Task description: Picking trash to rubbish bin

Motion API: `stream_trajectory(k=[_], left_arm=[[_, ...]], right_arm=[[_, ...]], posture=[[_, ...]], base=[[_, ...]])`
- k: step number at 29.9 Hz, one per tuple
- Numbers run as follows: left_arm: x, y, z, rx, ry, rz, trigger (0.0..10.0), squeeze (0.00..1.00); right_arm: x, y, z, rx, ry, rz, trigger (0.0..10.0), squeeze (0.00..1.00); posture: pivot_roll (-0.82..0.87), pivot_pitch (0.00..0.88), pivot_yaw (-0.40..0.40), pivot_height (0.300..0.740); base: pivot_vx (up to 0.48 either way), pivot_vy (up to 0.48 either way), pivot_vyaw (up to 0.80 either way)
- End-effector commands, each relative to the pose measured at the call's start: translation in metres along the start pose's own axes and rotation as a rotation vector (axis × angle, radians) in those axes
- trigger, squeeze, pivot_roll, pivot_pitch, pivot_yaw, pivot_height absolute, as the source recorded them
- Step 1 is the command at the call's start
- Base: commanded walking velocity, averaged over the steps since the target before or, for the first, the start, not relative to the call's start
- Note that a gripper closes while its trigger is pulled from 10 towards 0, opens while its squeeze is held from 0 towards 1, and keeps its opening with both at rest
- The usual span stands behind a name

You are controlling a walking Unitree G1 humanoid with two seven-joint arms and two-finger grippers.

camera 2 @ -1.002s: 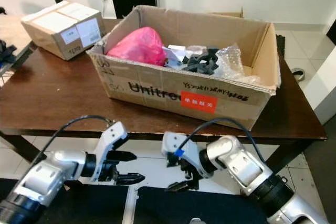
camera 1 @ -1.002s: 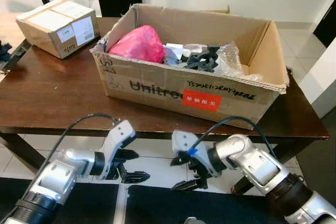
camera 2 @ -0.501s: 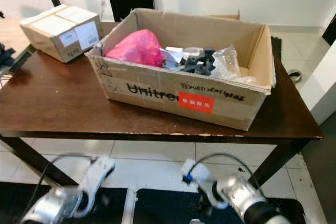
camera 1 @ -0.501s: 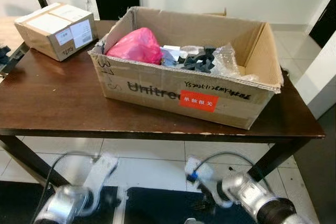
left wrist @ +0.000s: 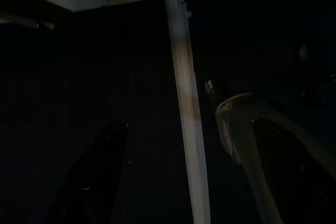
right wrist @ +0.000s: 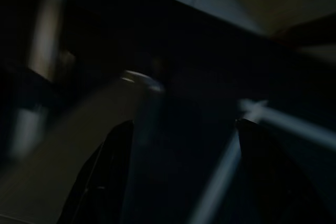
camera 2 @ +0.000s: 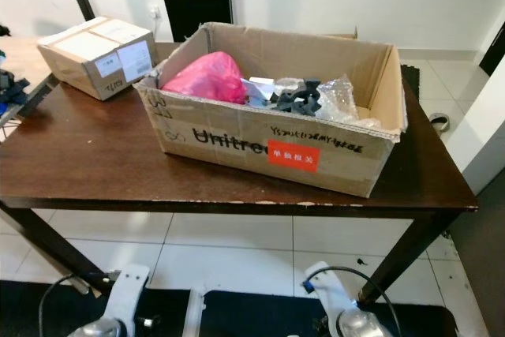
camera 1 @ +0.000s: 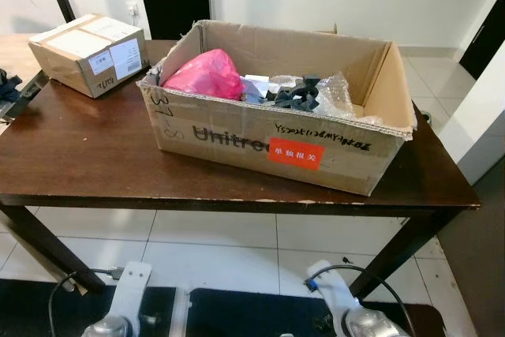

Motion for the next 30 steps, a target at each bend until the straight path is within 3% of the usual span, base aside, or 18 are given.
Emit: stream_trajectory(k=[1,3,7,12,16,19,22,23,25,30], left_arm=[[0.001,-0.006,0.002,-0.008,0.007,-0.008,10.0,0.0],[0.002,-0.005,0.004,-0.052,0.01,0.015,10.0,0.0],[0.004,-0.006,0.01,-0.023,-0.059,-0.003,10.0,0.0],[0.007,-0.003,0.012,-0.129,0.001,0.045,10.0,0.0],[0.009,-0.006,0.018,-0.145,0.015,0.047,10.0,0.0],[0.01,-0.012,0.028,-0.153,0.012,0.039,10.0,0.0],[0.01,-0.013,0.031,-0.153,0.01,0.043,10.0,0.0],[0.012,-0.017,0.042,-0.155,-0.009,0.03,10.0,0.0],[0.012,-0.017,0.042,-0.155,-0.009,0.03,10.0,0.0],[0.014,-0.02,0.063,-0.147,-0.028,0.015,10.0,0.0]], right_arm=[[0.0,-0.006,-0.002,0.082,-0.019,0.005,10.0,0.0],[0.001,-0.007,-0.002,0.129,-0.053,0.018,10.0,0.0],[0.001,-0.009,0.001,0.139,-0.145,0.021,10.0,0.0],[0.0,-0.009,0.002,0.179,-0.159,0.04,10.0,0.0],[0.0,-0.011,0.003,0.177,-0.165,0.032,10.0,0.0],[0.0,-0.014,0.003,0.239,-0.188,0.031,10.0,0.0],[0.0,-0.017,0.002,0.239,-0.189,0.018,10.0,0.0],[0.0,-0.02,0.0,0.22,-0.171,0.006,10.0,0.0],[0.0,-0.02,0.0,0.22,-0.171,0.006,10.0,0.0],[0.0,-0.022,-0.002,0.218,-0.164,0.013,10.0,0.0]], posture=[[-0.07,0.106,0.038,0.74],[-0.07,0.111,0.046,0.74],[-0.05,0.114,0.06,0.74],[-0.06,0.109,0.041,0.74],[-0.05,0.103,0.034,0.74],[-0.06,0.095,0.024,0.74],[-0.06,0.093,0.024,0.74],[-0.06,0.09,0.027,0.74],[-0.06,0.09,0.027,0.74],[-0.06,0.099,0.022,0.74]], base=[[0.0,0.0,0.0],[0.0,0.0,0.0],[0.0,0.0,0.0],[0.0,0.0,0.0],[0.0,0.0,0.0],[0.0,0.0,0.0],[0.0,0.0,0.0],[0.0,0.0,0.0],[0.0,0.0,0.0],[0.0,0.0,0.0]])
Point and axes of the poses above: a point about 5 cm out from each wrist's last joint towards the gripper, its own x axis pointing out of the wrist towards the gripper, its own y axis along the axis of the wrist's last joint, z = x × y, the point moved 2 cm from there along x, pointing out of the wrist towards the gripper, and after that the axes turned 10 degrees about -x, right-handed, at the moved point
